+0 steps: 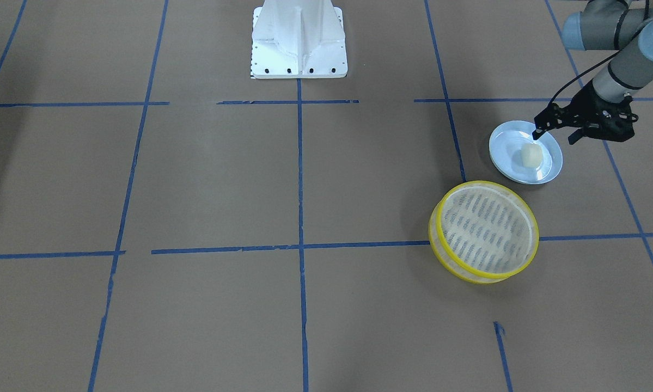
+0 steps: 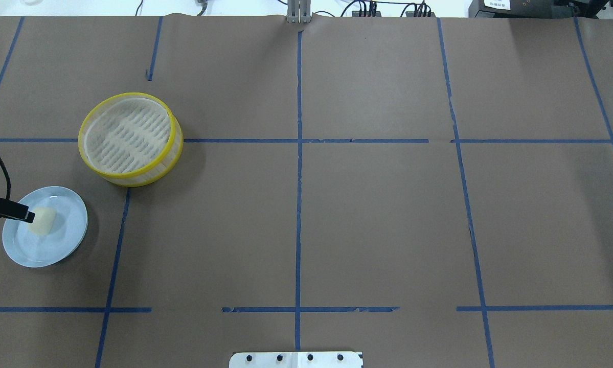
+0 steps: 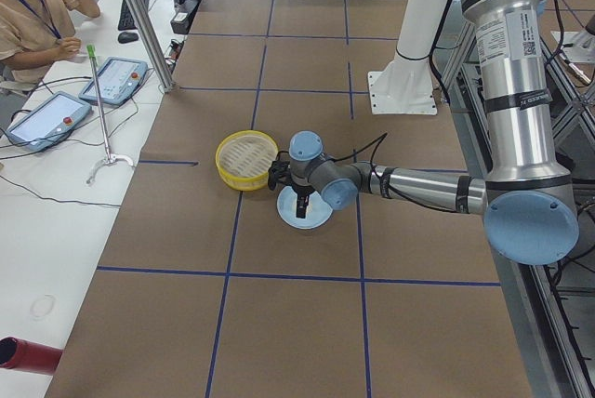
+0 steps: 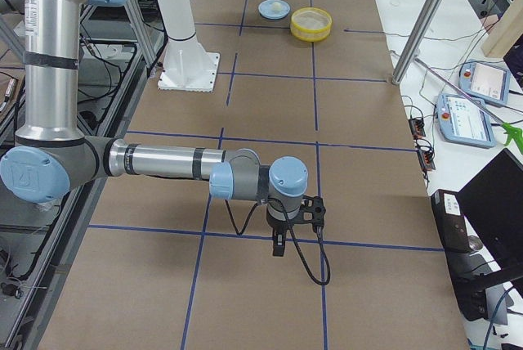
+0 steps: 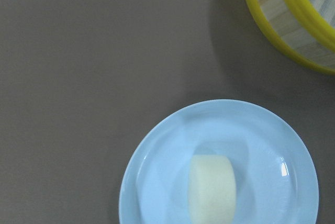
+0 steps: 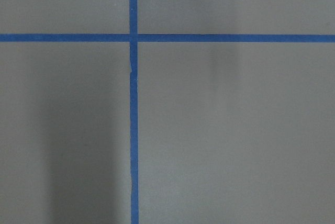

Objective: Place bun in steamer
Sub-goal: 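Move the left gripper down over the pale bun on the blue plate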

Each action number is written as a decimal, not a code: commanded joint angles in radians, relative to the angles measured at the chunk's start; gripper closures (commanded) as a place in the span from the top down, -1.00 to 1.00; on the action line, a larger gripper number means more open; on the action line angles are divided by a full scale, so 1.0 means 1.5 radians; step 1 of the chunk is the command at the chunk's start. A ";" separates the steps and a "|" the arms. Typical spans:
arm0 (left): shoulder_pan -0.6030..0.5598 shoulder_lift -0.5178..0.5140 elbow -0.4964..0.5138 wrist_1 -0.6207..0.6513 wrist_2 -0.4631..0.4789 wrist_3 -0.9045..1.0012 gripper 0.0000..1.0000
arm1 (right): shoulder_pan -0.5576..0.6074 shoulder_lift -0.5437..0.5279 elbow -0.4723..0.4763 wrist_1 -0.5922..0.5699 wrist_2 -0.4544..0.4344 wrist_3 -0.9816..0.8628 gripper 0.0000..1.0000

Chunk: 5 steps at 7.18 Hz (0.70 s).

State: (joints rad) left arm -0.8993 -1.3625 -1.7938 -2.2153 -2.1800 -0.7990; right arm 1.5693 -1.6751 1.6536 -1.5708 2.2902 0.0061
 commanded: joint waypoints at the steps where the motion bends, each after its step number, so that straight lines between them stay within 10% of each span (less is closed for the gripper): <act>1: 0.040 -0.012 0.020 -0.008 0.047 -0.032 0.90 | 0.000 0.000 0.000 0.000 0.000 0.000 1.00; 5: 0.045 -0.039 0.044 -0.008 0.048 -0.032 0.67 | 0.000 0.000 0.000 0.000 0.000 0.000 1.00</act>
State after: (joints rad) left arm -0.8346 -1.4158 -1.7321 -2.2277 -2.1081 -0.8457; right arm 1.5693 -1.6751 1.6536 -1.5702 2.2902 0.0062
